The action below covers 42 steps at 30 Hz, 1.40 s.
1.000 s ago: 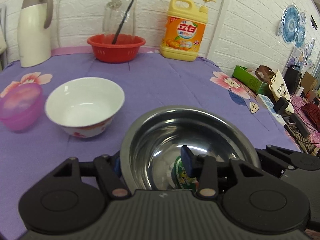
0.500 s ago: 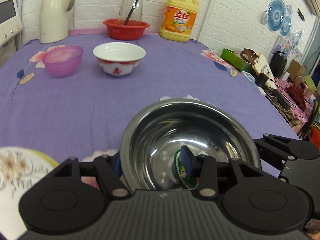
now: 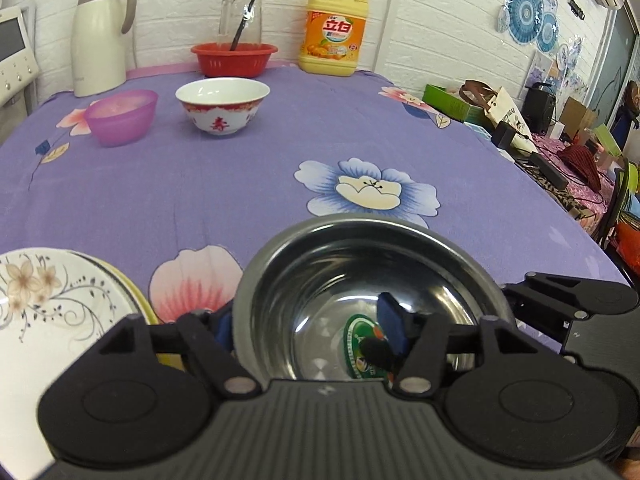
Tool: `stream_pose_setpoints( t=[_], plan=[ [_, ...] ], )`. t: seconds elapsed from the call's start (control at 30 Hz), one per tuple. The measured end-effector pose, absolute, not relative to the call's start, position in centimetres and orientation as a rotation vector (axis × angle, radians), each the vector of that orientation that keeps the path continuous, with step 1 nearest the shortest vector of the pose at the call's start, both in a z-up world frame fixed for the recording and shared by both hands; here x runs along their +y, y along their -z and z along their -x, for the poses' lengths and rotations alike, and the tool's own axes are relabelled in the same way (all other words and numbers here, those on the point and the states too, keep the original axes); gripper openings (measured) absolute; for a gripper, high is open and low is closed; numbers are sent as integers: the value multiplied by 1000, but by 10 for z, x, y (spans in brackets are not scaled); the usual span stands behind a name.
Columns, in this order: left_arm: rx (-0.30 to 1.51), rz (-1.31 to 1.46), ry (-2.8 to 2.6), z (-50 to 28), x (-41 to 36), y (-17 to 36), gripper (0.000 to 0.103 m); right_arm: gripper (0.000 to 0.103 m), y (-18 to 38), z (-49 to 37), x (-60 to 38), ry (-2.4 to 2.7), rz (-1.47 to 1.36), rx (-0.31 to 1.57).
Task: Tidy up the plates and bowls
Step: 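Lower the steel bowl with the right tool onto the plate stack and release, then move the right tool toward the white red-patterned bowl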
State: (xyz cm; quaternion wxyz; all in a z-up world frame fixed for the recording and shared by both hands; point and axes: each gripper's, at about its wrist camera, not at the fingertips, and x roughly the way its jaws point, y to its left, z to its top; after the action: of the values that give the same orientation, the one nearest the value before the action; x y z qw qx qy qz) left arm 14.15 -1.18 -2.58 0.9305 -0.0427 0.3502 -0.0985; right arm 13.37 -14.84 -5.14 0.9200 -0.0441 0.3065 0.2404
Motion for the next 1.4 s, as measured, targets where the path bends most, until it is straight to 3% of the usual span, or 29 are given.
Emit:
stream_pose_setpoints(
  t=[0.13,0.67,1.4],
  plan=[
    [693,101,203,-143,-8,19,72,103,50,-129,-148,-473,94,618],
    [509,39,49,-164,33,-42,74,103,25,-166,-190,-392,-46,587],
    [680,264,-34,-258,122,-16,74,103,-19,-330,-128,-492,85,630]
  ],
)
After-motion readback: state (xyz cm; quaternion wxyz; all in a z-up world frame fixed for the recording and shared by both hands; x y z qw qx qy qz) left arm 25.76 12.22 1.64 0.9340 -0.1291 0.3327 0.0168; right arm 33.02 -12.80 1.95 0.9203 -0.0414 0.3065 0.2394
